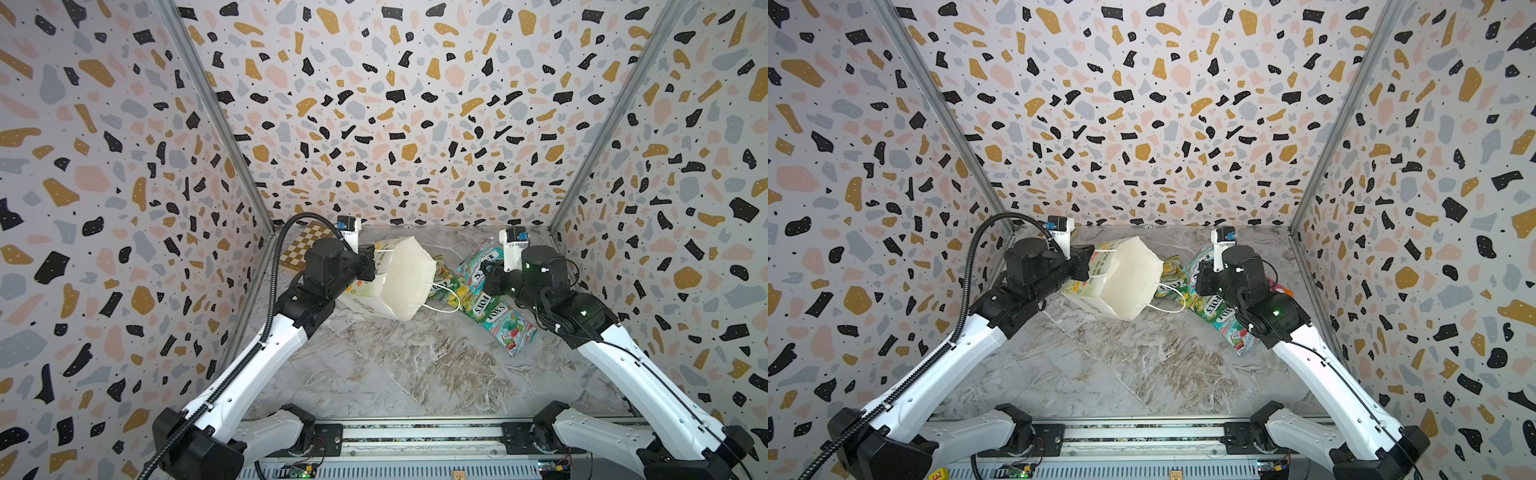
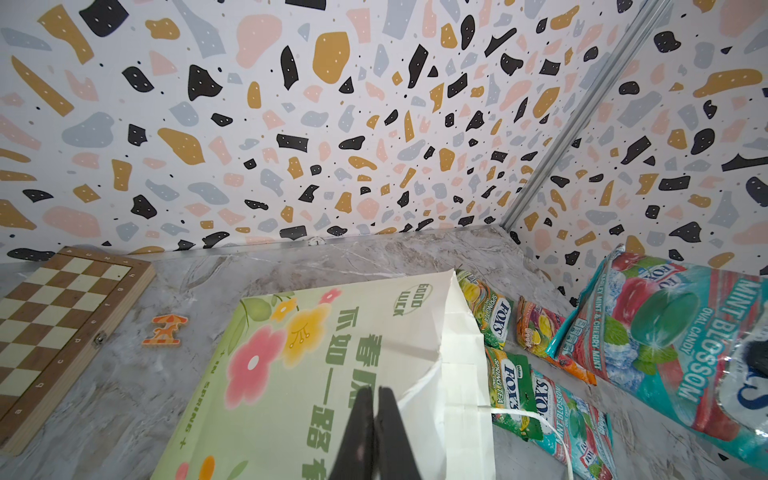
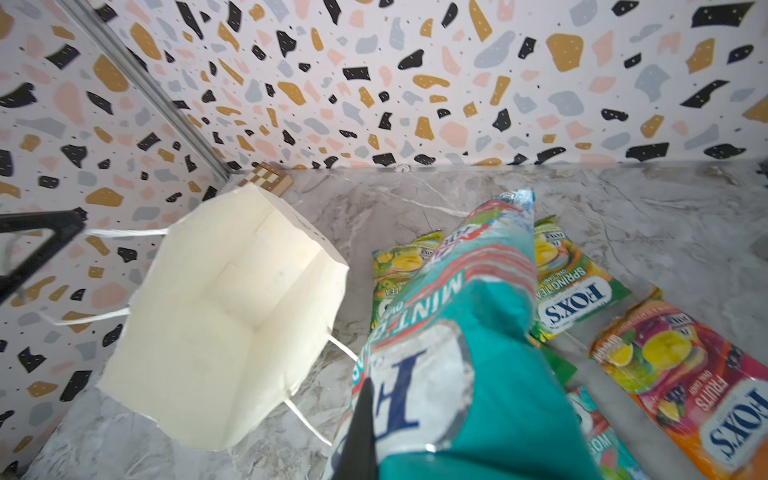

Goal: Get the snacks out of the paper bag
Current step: 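Lift the teal packet out of the bag with the right gripper, then lower the teal packet beside the other packets and open the right gripper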

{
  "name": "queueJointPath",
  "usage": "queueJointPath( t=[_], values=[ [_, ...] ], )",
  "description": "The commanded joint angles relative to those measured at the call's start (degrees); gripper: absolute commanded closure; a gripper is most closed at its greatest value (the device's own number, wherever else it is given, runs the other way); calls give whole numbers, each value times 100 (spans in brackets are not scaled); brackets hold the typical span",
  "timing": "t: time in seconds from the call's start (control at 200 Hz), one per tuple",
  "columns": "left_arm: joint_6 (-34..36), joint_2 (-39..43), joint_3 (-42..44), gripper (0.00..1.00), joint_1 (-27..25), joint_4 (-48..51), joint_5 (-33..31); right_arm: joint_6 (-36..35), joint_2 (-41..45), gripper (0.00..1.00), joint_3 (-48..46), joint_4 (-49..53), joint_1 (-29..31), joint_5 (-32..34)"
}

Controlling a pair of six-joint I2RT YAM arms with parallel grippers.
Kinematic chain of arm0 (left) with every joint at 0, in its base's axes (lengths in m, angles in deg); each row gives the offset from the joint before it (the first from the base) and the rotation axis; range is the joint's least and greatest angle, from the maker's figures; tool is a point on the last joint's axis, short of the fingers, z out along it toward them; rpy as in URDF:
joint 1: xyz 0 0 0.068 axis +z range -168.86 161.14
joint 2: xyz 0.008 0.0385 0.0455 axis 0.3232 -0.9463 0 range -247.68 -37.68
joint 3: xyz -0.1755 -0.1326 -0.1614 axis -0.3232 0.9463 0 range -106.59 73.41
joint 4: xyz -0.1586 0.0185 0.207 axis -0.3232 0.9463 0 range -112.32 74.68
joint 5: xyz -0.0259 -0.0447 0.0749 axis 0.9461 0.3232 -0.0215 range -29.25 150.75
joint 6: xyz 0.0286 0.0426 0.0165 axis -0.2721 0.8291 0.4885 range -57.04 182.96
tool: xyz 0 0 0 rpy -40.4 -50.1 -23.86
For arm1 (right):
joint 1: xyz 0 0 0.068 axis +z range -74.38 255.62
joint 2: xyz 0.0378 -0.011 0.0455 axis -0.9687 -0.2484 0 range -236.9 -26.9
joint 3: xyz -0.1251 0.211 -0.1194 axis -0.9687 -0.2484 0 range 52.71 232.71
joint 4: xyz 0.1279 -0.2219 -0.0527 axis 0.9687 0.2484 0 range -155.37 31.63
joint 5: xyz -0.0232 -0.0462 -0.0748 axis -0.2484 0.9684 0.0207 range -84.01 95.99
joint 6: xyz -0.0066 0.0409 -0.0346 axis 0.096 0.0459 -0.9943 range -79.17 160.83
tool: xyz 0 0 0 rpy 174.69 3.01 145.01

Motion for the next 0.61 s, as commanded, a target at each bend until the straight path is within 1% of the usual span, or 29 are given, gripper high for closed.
queueJointPath(
  t=[0.0,0.39,0.601],
  values=[
    [124,107,78,100,-19,-313,-33,-83,139,100,-168,130,-77,-247],
    [142,234,141,100,-13,-366,-86,9,-152,100,-1033,1,-100,-1062],
    [134,305,182,100,-13,-414,-113,74,-221,100,-1585,-596,-118,-1886]
  ],
)
